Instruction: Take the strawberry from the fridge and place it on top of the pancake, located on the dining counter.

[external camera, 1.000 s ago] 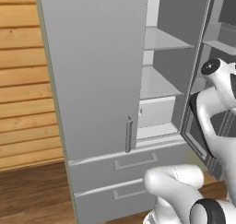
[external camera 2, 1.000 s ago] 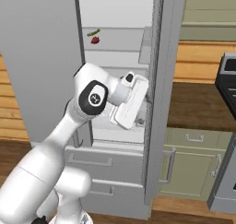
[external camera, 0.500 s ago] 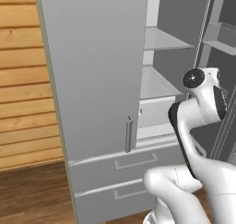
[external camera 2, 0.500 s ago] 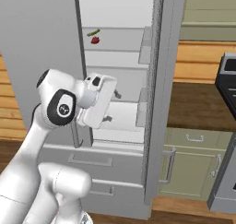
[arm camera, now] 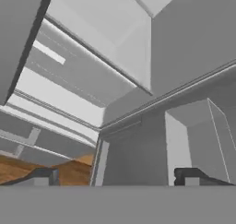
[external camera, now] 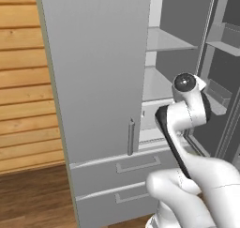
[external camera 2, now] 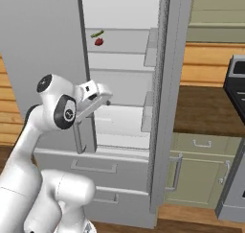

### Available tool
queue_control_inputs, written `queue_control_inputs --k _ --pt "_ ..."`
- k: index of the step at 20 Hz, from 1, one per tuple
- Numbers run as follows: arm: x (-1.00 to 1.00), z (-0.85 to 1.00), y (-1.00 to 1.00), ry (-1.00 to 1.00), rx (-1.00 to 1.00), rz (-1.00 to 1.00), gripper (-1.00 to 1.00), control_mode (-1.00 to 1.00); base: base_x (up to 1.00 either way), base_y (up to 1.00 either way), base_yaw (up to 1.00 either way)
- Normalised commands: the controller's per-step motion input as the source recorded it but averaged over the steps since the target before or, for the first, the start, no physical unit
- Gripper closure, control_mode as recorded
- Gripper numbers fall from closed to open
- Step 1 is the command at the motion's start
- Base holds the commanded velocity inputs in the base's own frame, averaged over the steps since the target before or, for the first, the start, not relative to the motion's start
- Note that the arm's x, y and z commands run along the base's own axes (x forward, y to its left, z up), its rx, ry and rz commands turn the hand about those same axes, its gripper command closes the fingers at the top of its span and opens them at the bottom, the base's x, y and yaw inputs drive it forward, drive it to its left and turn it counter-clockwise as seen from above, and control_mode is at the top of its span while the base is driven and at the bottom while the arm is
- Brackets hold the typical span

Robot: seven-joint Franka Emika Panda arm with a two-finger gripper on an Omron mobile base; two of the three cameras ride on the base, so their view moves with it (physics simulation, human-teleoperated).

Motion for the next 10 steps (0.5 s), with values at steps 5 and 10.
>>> queue_control_inputs --k 5,10 --pt "0.64 -0.66 0.23 -0.35 1.00 -0.27 -1.00 -1.00 0.00 0.00 0.00" --pt "0.10 -0.28 0.28 0.19 0.61 -0.13 -1.00 -1.00 0.00 0.00 0.00"
